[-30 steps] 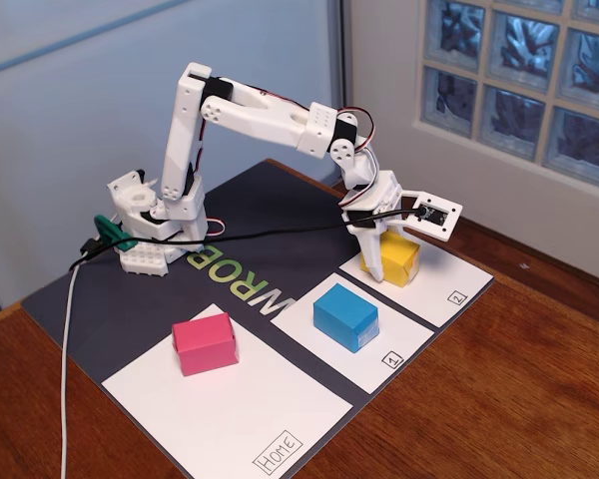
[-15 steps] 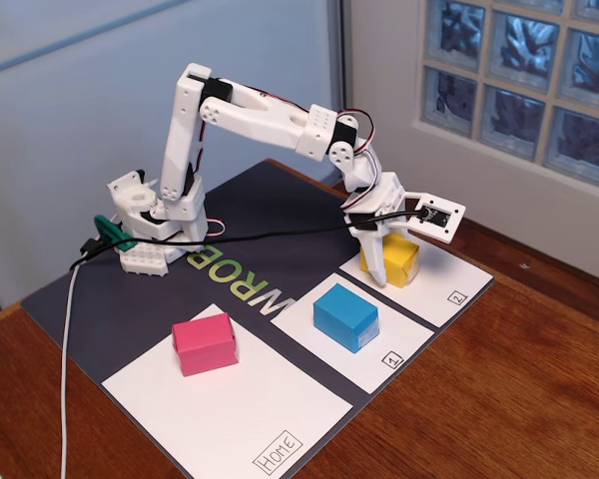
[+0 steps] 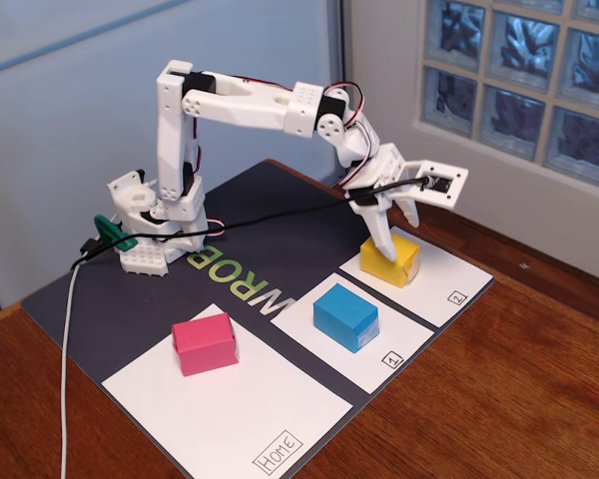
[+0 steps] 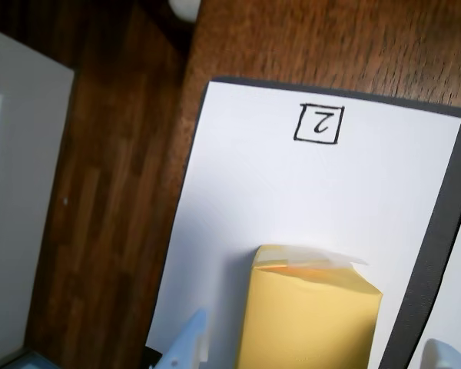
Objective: Move box yellow to zone 2
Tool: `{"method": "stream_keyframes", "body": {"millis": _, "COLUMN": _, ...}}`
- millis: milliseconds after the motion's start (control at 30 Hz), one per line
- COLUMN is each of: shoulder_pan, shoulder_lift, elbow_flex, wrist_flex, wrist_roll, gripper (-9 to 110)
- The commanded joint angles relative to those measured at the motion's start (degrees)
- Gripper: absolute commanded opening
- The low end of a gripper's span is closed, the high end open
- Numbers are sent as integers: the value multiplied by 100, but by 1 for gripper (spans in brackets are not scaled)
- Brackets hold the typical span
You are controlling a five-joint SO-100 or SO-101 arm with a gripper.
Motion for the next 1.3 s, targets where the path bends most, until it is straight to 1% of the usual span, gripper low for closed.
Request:
{"method": "stream_keyframes", "body": {"millis": 0, "shoulder_pan": 44, "shoulder_lift": 519, "elbow_flex": -343, "wrist_flex": 97, "wrist_roll": 9, "gripper": 33}}
{"method": "stream_keyframes", "body": {"millis": 233, "shoulder_pan": 149, "shoulder_lift": 1160, "elbow_flex": -158, "wrist_flex": 571, "wrist_roll": -105, "gripper": 23}}
{"method": "stream_keyframes", "body": {"millis": 367, "shoulder_pan": 264, "shoulder_lift": 1573, "elbow_flex": 281, "wrist_flex": 756, "wrist_roll": -167, "gripper": 16}}
{"method": "stream_keyframes", "body": {"millis": 567, "shoulder_pan": 562, "shoulder_lift": 2101, "elbow_flex": 1046, "wrist_flex": 958, "wrist_roll": -404, "gripper": 0}}
{"method": "stream_keyframes", "body": {"millis": 800, "shoulder_pan": 835, "shoulder_lift": 2813, "elbow_flex": 1617, "wrist_flex": 1028, "wrist_roll": -817, "gripper": -1}}
{"method": "stream_keyframes", "body": {"millis": 1033, "shoulder_pan": 1169, "shoulder_lift": 3630, "elbow_flex": 2127, "wrist_flex": 1204, "wrist_roll": -1459, "gripper": -1}}
{"method": "stream_keyframes", "body": {"millis": 1267, "shoulder_pan": 1626, "shoulder_lift": 4588, "elbow_flex": 3111, "wrist_flex": 1213, "wrist_roll": -2180, "gripper": -1}}
